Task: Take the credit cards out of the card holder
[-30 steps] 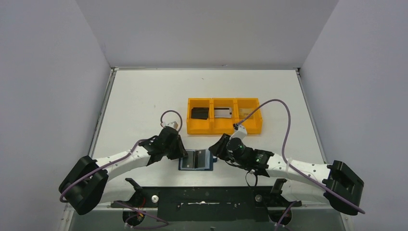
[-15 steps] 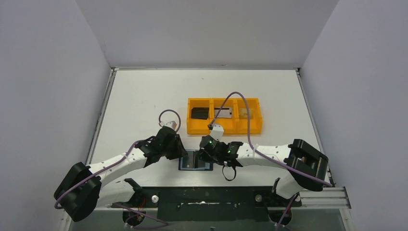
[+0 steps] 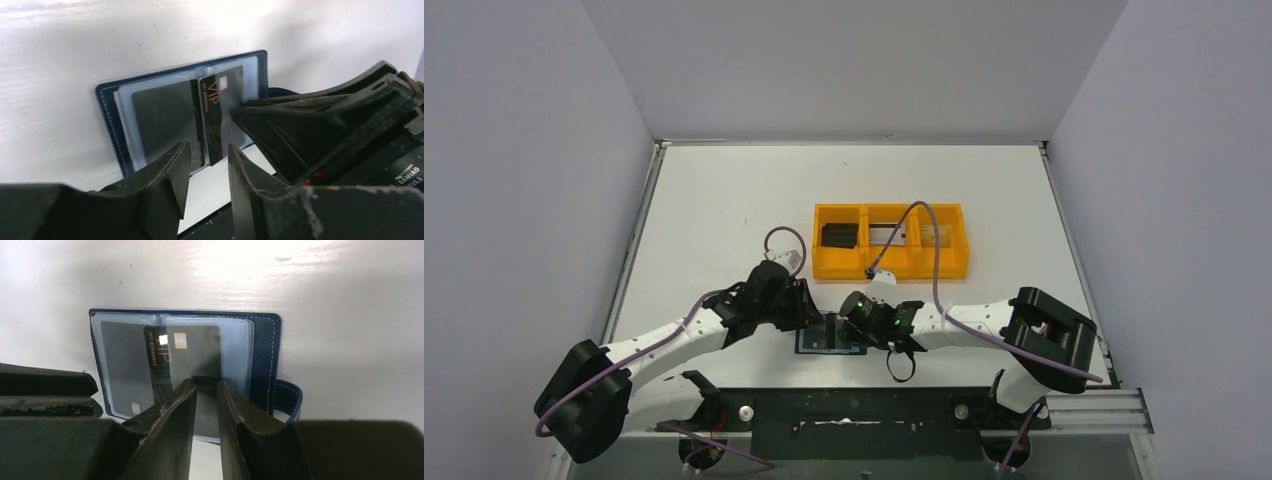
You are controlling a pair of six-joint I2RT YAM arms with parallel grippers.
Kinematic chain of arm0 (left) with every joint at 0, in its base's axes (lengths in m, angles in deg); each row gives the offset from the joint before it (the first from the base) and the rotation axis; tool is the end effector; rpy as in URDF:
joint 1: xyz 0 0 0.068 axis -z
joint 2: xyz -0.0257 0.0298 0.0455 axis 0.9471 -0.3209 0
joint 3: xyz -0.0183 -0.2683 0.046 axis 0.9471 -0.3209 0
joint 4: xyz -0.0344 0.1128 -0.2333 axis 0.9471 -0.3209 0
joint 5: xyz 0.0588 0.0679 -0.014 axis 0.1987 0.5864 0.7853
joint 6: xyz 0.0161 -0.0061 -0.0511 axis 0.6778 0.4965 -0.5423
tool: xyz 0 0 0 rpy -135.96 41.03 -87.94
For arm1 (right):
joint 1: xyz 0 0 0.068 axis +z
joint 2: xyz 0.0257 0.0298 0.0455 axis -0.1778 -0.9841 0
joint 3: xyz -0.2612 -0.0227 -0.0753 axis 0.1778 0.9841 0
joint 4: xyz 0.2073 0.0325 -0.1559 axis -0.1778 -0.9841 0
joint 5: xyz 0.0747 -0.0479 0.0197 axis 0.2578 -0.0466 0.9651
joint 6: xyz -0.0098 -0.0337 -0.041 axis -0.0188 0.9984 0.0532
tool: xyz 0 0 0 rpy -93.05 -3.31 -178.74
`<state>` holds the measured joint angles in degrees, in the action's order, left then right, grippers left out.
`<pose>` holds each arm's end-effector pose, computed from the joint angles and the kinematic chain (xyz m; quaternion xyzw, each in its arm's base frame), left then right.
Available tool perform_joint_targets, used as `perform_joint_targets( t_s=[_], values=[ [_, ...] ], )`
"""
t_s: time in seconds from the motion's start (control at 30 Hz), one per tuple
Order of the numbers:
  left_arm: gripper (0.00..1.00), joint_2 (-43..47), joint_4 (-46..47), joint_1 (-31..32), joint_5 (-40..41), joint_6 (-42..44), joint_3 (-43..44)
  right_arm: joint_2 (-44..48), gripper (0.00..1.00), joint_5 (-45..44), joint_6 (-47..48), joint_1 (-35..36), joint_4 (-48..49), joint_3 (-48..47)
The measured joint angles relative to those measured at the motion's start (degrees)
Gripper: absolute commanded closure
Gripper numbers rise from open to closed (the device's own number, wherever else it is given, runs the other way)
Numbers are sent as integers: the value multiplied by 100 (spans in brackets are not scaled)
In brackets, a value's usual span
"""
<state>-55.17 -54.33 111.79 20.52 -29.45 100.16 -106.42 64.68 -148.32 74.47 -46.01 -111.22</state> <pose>0.1605 -0.1440 0.1753 -0.0284 0.9298 -0.2988 0.2131 0.1335 0.2575 0.1482 0.0812 0.9477 0.2201 0.2163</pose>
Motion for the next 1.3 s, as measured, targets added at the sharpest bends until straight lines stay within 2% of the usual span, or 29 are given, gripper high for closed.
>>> perform_joint_targets(
  t_s=[0.23,0.8,1.03,1.3],
  values=[
    [64,-289,297,0,-306,0,15,-4,76,-59,-302,0,127,114],
    [65,-890,1303,26,-529,-533,-391,35,77,13,-656,-37,1346,697],
    [71,-925,1587,26,-501,-789,-544,35,78,42,-739,-50,1453,761],
    [86,-782,1429,33,-238,-815,-570,33,78,39,-743,-50,1384,719]
  ],
)
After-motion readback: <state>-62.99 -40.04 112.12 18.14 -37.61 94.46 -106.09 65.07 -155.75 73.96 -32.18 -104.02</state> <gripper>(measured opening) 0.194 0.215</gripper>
